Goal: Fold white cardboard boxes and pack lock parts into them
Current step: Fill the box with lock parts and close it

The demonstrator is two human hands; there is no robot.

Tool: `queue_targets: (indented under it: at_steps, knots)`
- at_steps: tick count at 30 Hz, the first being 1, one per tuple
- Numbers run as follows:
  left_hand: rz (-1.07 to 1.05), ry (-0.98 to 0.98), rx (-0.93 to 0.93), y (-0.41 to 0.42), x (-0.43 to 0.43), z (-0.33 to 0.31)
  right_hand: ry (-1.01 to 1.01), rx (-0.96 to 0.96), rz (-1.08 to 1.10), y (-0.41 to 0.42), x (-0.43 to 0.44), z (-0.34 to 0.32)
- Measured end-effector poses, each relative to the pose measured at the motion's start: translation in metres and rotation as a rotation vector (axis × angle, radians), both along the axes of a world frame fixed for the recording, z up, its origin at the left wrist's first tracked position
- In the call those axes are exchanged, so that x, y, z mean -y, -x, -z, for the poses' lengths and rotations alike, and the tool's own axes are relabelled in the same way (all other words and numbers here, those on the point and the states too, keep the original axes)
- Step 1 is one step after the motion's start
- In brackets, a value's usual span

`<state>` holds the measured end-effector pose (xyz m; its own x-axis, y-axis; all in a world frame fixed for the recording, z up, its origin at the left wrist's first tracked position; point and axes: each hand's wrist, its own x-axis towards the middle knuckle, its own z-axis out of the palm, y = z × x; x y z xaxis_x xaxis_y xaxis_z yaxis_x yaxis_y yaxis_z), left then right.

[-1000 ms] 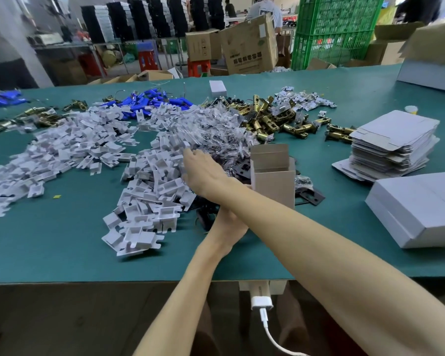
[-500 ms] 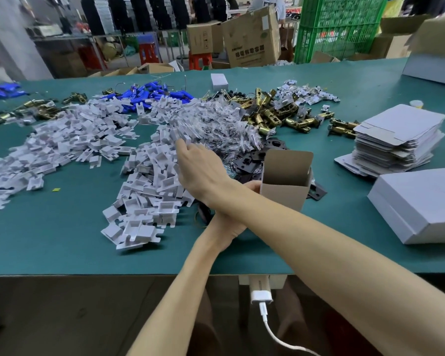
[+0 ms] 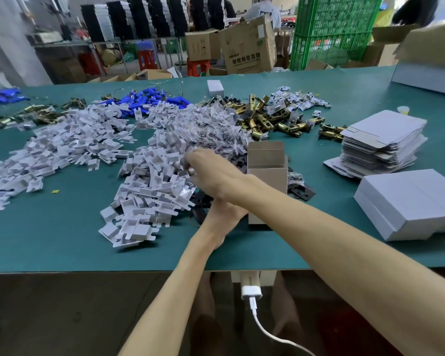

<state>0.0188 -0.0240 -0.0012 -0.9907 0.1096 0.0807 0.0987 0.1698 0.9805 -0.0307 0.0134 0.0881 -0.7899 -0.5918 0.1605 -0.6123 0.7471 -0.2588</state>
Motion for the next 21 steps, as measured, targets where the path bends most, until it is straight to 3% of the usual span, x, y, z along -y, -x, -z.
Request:
queue_targets:
  at_steps: [5,13,18,21]
  knots:
    - [-0.010,0.043,0.124,0.001,0.000,0.002,0.005,0.122,-0.116,-0.005,0.011,0.014]
    - [0.067,0.201,0.069,-0.003,0.014,0.019,-0.168,0.131,-0.109,-0.010,0.024,0.031]
    - [0.092,0.086,0.042,0.001,0.005,0.008,-0.128,0.145,-0.137,-0.009,0.022,0.024]
    - [0.019,0.005,0.126,0.005,0.003,0.005,-0.028,0.129,-0.133,-0.010,0.018,0.017]
